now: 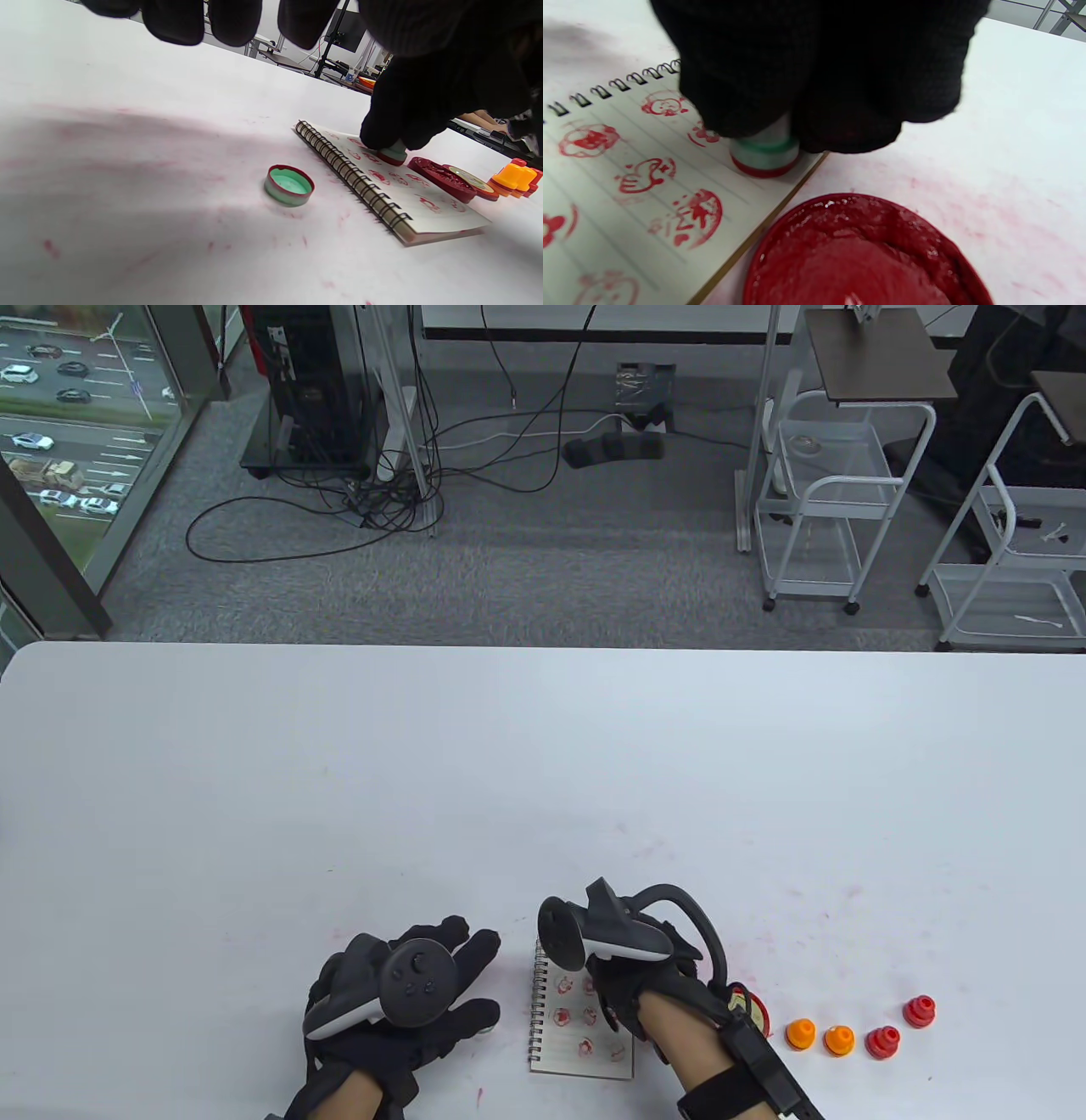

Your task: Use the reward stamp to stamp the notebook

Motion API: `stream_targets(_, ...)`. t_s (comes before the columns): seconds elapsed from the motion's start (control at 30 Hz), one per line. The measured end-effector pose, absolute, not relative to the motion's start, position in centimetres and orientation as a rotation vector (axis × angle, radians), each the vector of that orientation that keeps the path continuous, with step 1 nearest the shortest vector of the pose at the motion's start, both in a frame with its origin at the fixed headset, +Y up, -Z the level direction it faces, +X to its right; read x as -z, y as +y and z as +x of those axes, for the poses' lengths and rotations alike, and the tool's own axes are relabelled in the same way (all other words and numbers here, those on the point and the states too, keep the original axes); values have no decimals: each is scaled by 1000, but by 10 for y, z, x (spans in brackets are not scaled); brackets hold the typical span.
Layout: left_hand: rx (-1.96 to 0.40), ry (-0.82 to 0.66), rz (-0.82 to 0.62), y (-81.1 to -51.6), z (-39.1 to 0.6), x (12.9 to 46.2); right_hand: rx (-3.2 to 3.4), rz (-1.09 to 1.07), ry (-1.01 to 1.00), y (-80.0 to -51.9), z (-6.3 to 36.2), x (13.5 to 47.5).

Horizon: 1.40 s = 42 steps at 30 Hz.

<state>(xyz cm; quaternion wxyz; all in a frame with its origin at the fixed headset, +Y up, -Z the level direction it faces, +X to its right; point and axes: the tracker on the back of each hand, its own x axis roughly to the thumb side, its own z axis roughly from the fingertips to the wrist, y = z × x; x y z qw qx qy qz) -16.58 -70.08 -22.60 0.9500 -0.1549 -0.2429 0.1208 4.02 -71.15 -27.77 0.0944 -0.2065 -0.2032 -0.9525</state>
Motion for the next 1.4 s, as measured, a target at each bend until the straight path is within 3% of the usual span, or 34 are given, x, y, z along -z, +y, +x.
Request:
stream_targets(0.5,-262,-483,-306,-700,-165,224,2830,-536,-700,-711,40,284)
stream_targets(0.93,-263,-493,-285,-700,-165,224,2801,-487,-669,-713,35,283)
stream_targets(1.2,-263,-485,-306,-701,-166,223,2845,-510,-478,-712,39,267)
stream_targets(1.4,-243,-473,-297,-701,-166,223,2772,-646,-189,-710,42,240)
